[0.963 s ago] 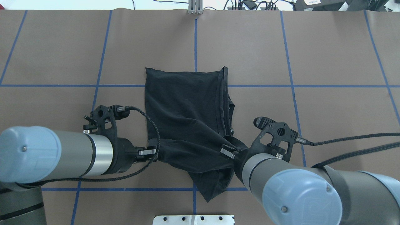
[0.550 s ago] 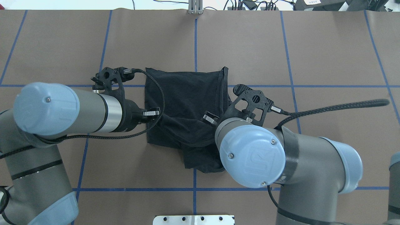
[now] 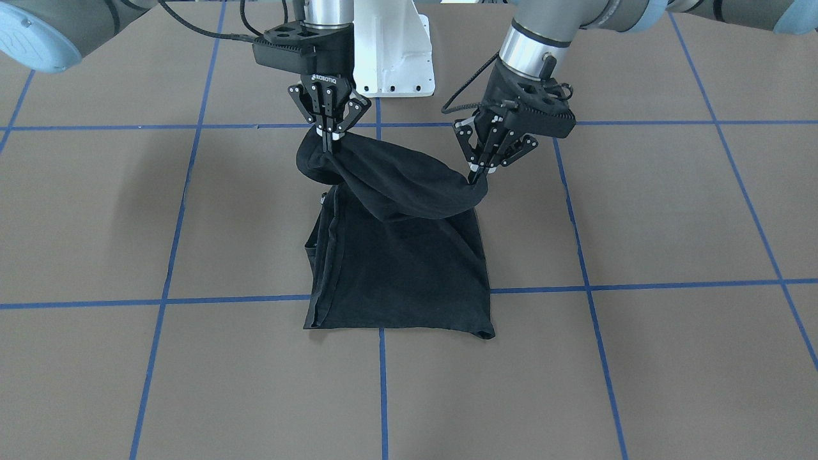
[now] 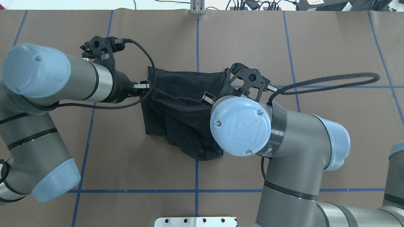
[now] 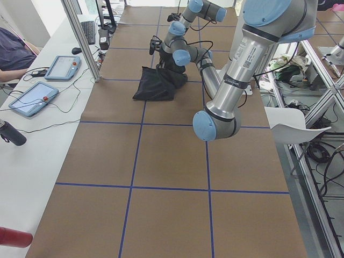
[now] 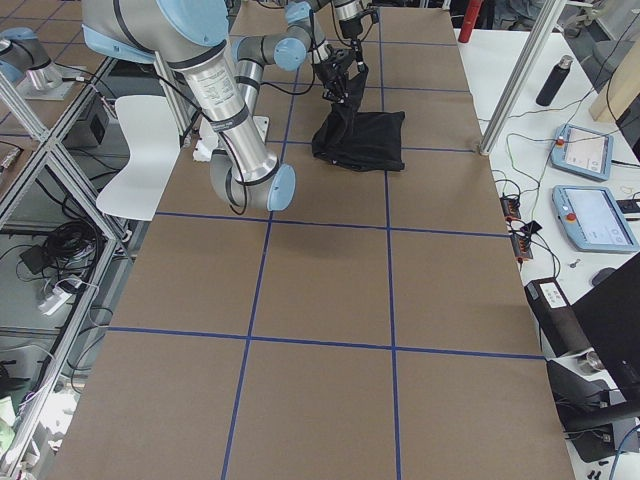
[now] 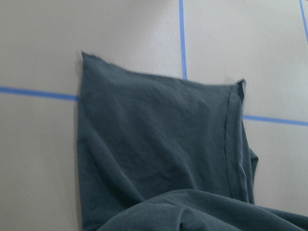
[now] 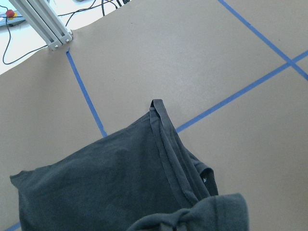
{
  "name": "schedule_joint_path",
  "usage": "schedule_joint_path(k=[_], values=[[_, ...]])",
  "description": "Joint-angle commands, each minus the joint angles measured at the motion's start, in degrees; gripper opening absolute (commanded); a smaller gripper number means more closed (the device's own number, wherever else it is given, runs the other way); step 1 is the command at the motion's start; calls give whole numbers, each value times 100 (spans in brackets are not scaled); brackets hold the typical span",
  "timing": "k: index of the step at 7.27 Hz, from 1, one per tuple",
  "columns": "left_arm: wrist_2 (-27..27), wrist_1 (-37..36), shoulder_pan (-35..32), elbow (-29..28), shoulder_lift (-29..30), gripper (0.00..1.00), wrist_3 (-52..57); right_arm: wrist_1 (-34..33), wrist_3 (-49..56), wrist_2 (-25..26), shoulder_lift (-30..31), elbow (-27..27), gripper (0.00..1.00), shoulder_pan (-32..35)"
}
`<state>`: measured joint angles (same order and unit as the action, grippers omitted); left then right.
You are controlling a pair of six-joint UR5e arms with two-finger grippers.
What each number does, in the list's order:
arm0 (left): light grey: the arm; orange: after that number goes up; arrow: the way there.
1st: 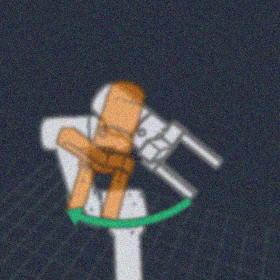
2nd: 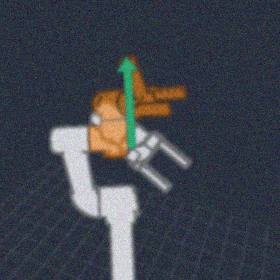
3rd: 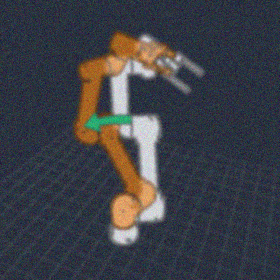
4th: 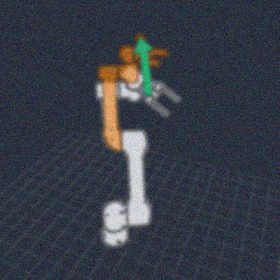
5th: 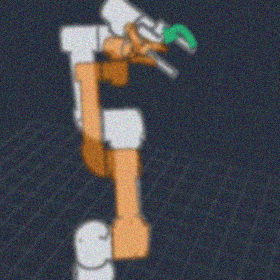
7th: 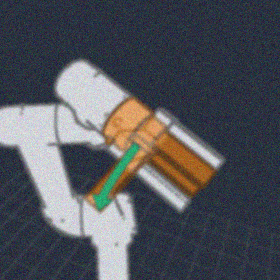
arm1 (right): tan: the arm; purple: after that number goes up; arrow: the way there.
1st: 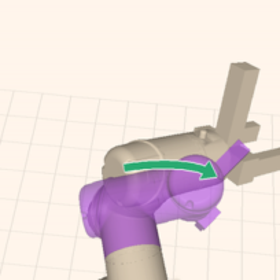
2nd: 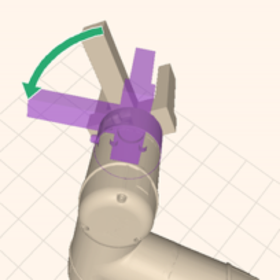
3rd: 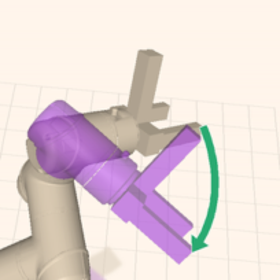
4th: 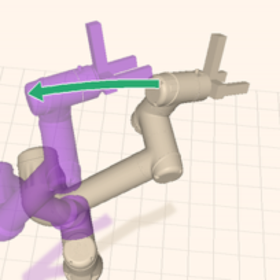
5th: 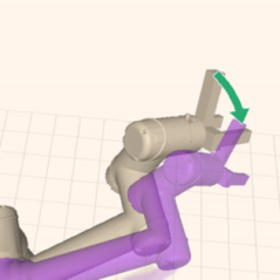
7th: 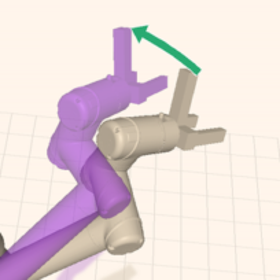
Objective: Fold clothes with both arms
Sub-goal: 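Lift the near edge with both grippers and carry it away from the robot, then lay the near edge over the far edge with both grippers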
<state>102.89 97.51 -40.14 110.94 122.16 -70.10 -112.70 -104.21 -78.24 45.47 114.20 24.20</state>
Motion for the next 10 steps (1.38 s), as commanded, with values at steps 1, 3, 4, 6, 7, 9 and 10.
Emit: schedule_joint_path(k=[1,3,4,6,7,9,10], values=[[-23,48,-265,-1061,587,0,312,508,173,-165,-284,-842,0,382],[-58,118,-379,-2002,1053,0,583,1554,444,-174,-467,-2018,0,716],[-58,328,-450,-2476,1203,0,785,1654,524,-183,-660,-2477,0,813],[-58,994,-626,-3417,1327,0,1365,2179,743,-394,-741,-3024,0,981],[-50,1424,-617,-3961,1476,0,1437,2374,875,-446,-741,-3226,0,1051],[-50,2051,-609,-4379,1512,99,1438,2411,1340,-884,-750,-3342,68,1288],[3,2044,-626,-4301,1512,100,1447,2411,1812,-973,-976,-3490,100,1359]])
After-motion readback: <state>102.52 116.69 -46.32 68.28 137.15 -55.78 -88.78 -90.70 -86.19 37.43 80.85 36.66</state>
